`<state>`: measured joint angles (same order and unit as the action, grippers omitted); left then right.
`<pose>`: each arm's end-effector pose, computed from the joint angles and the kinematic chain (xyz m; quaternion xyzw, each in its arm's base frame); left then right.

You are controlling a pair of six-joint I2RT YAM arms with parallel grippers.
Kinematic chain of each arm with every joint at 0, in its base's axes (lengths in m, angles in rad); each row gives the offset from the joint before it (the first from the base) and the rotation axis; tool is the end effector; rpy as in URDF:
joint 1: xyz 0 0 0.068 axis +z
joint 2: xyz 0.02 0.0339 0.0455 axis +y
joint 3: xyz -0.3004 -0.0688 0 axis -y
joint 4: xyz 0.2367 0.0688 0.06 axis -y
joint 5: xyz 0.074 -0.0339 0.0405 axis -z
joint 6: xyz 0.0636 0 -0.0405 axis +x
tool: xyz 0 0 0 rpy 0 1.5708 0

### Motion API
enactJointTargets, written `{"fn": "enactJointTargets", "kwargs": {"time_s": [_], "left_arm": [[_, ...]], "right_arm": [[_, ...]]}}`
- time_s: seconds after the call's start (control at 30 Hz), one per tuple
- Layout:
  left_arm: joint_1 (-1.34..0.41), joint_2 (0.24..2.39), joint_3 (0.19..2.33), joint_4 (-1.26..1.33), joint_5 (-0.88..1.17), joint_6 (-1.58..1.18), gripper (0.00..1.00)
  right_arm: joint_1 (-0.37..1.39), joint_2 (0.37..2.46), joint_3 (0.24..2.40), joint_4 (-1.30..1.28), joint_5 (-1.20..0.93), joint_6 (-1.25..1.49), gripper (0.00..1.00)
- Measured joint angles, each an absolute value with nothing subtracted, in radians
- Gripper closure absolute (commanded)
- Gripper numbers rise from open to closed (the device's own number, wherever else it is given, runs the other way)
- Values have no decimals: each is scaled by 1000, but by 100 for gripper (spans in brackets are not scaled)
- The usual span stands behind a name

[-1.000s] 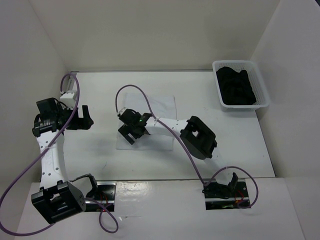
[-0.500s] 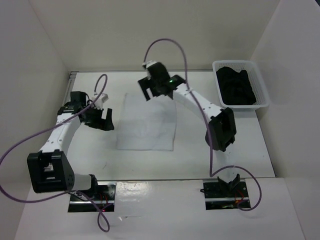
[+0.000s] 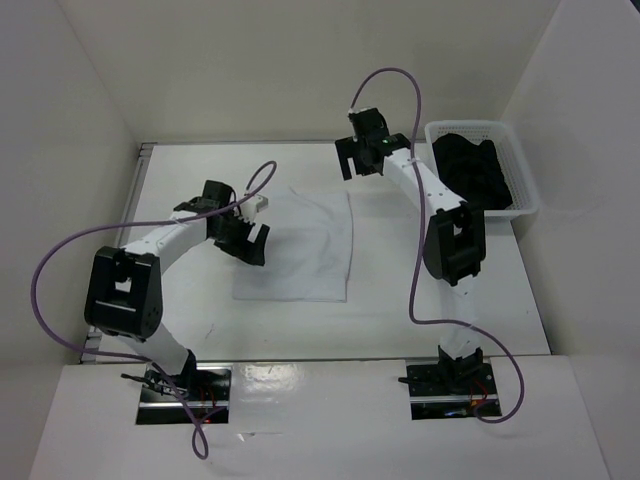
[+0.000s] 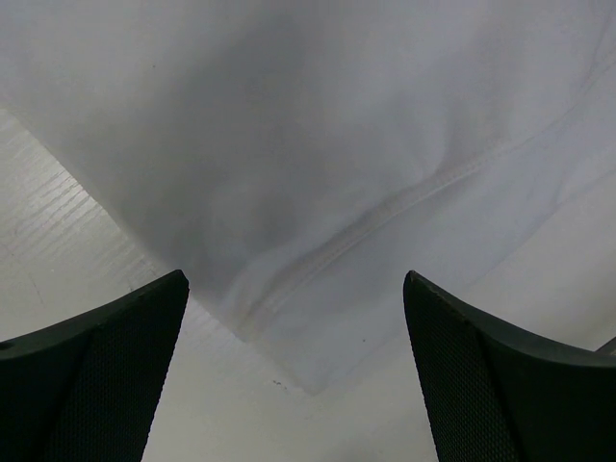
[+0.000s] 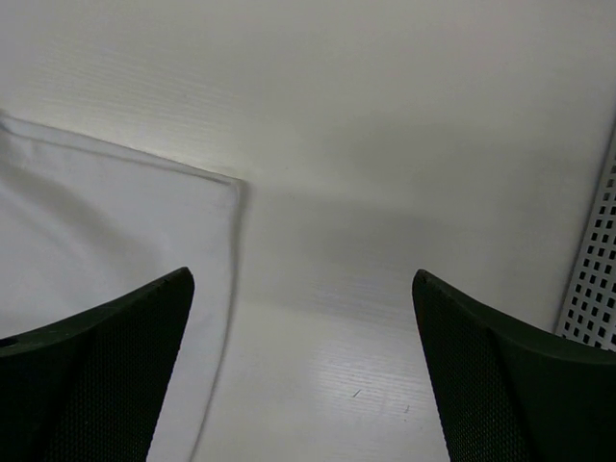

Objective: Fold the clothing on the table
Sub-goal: Flatten the skirt out

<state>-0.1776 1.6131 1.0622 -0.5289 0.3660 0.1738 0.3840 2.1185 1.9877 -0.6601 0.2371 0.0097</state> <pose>0.3195 -0.0805 0.2232 0.2103 0.9314 -0.1770 0.2386 0.4826 0.1789 0.3020 -0.1267 0.9108 -0.0335 0.3916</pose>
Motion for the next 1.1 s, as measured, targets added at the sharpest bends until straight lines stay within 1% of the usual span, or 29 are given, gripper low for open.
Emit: {"fn": "enactJointTargets", "kwargs": {"time_s": [0.23,0.4,0.7,0.93,1.1], "left_arm": [[-201,1682,1062,-485,335,140,2],[-216,1728,1062,-478,320,125,2],[-220,1736,1062,-477,311,125,2],[-220,1737,1063,-477,311,124,2],[-220,1739,1065,-479,311,124,2]], "right_arm": [[389,2166,1991,-660,229,6,2],[389,2254,2065,-670,219,6,2],[421,2388,2088,-688,219,-6,2],[448,2404,2088,-712,196,-28,2],[452,2404,2085,-706,223,-46,2]]}}
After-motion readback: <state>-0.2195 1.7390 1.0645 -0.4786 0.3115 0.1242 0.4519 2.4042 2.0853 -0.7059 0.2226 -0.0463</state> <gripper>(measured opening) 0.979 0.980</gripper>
